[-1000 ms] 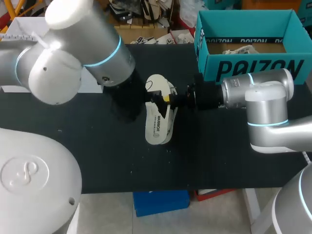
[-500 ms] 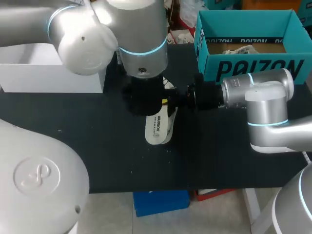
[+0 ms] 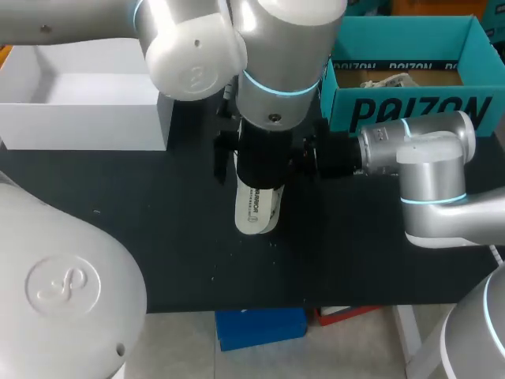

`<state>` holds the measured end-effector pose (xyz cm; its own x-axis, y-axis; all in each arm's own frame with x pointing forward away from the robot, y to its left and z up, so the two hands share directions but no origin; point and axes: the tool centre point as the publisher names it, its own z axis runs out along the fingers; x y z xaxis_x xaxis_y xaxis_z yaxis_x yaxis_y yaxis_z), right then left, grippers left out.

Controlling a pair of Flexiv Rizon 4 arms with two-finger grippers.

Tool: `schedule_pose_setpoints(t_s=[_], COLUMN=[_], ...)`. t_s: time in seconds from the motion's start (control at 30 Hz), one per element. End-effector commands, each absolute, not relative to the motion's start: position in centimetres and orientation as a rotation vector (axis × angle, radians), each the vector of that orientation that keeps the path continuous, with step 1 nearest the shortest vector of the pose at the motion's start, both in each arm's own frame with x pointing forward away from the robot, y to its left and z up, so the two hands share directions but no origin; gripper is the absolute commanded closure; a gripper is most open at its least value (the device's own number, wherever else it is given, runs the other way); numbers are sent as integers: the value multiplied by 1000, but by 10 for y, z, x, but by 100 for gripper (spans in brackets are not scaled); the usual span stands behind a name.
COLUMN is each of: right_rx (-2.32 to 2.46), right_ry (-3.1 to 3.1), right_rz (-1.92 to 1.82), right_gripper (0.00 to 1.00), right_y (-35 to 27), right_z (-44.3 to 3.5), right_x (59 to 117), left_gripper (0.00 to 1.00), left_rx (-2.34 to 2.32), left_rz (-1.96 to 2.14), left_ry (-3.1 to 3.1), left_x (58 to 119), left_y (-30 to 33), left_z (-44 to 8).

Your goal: Take the shoe out of the shoebox, open the shoe tongue, remove and reinsert the insole, then place the shoe into the shoebox

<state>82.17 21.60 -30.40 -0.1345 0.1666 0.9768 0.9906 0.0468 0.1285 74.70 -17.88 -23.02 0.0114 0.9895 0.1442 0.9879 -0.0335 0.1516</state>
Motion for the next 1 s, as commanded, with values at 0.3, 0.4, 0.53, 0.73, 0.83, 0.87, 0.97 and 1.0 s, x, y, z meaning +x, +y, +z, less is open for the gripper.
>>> schedule_pose_setpoints(t_s=[0.3, 0.4, 0.53, 0.73, 0.83, 0.87, 0.97, 1.0], right_rx=[-1244, -1244, -1244, -1244, -1244, -1244, -1244, -1244], right_ry=[-1450, -1450, -1450, -1450, -1450, -1450, -1450, -1450], right_rz=[-1195, -1195, -1195, -1195, -1195, -1195, -1195, -1195], right_gripper=[100, 100, 100, 100, 100, 100, 100, 100], right_y=[217, 217, 217, 217, 217, 217, 217, 217], right_z=[-304, -304, -304, -304, -304, -304, -304, -304], right_x=[821, 821, 821, 821, 821, 821, 821, 821], left_gripper=[0, 0, 0, 0, 0, 0, 0, 0], left_rx=[2178, 2181, 2185, 2198, 2197, 2196, 2194, 2194], left_rz=[300, 296, 296, 295, 294, 295, 293, 292], left_ry=[2138, 2133, 2130, 2127, 2126, 2124, 2120, 2118], left_x=[746, 748, 756, 781, 795, 800, 814, 819], left_y=[-186, -187, -188, -191, -194, -194, -196, -197], left_z=[-231, -231, -231, -230, -228, -227, -226, -225])
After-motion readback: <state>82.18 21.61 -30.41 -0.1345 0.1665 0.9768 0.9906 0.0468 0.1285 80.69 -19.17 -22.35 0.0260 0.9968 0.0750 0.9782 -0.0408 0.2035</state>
